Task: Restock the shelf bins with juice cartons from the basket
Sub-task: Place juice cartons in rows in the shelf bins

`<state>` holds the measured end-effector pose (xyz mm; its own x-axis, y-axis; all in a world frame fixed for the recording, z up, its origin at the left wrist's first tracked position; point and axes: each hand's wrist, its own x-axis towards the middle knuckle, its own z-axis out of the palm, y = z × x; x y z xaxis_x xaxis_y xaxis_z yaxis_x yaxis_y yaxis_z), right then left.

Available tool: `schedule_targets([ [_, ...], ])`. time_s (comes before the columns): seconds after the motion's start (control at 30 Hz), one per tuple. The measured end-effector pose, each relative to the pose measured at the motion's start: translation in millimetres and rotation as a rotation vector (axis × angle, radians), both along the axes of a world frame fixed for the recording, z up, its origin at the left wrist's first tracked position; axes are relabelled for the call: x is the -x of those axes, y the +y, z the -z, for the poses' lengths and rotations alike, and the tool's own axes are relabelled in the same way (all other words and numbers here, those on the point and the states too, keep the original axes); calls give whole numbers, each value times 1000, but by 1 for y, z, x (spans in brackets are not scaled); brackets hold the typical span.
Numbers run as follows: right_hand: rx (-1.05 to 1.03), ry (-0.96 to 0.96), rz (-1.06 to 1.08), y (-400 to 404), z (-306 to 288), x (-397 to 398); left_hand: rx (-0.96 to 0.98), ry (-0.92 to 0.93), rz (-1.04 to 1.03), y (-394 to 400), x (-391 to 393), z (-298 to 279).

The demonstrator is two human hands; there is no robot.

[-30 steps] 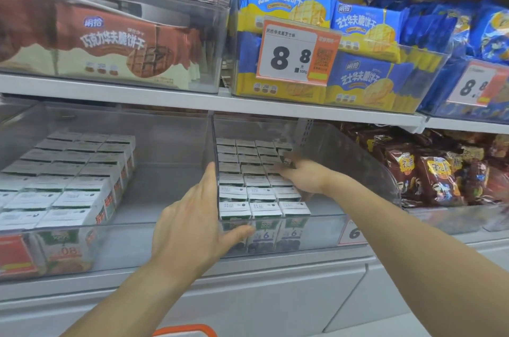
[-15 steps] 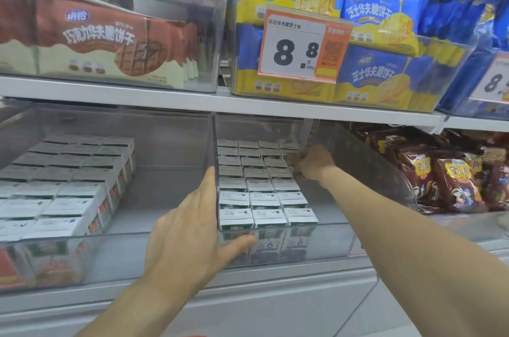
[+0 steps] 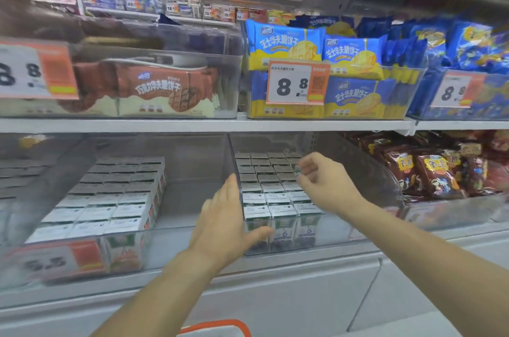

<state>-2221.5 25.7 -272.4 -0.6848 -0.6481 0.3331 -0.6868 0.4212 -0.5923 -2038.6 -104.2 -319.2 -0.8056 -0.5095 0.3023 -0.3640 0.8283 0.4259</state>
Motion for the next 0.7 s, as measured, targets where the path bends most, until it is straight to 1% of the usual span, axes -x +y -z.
schedule_targets([
  [0.03, 19, 9, -52, 1, -5, -21, -15, 15, 30, -1, -6, -4],
  [0.07, 37, 17, -94, 0, -9, -41, 10, 29, 48, -4, -16, -7],
  [0.23, 68, 16, -337, -39, -17, -139, 349, 13, 27, -46, -100, -16],
  [0.3, 14, 46, -405, -71, -13, -168, 459, 15, -38, -71, -140, -14],
  [0.37, -103, 20, -439, -106, -10, -188, 507, 51, -134, -96, -178, -8],
  [0.43, -260, -126, -464, -141, -8, -201, 469, 70, -261, -119, -209, -3],
  [0.5, -382, -306, -427, -175, -6, -210, 358, 47, -392, -138, -227, -1],
  [0.53, -418, -355, -399, -191, -5, -214, 303, 25, -431, -145, -232, -1],
  [0.6, -465, -365, -362, -223, 3, -221, 226, -28, -420, -154, -237, 0],
  [0.63, -507, -333, -342, -237, 8, -224, 192, -29, -401, -158, -238, 2],
  [0.7, -598, -222, -294, -256, 17, -231, 71, 30, -383, -165, -240, 5],
])
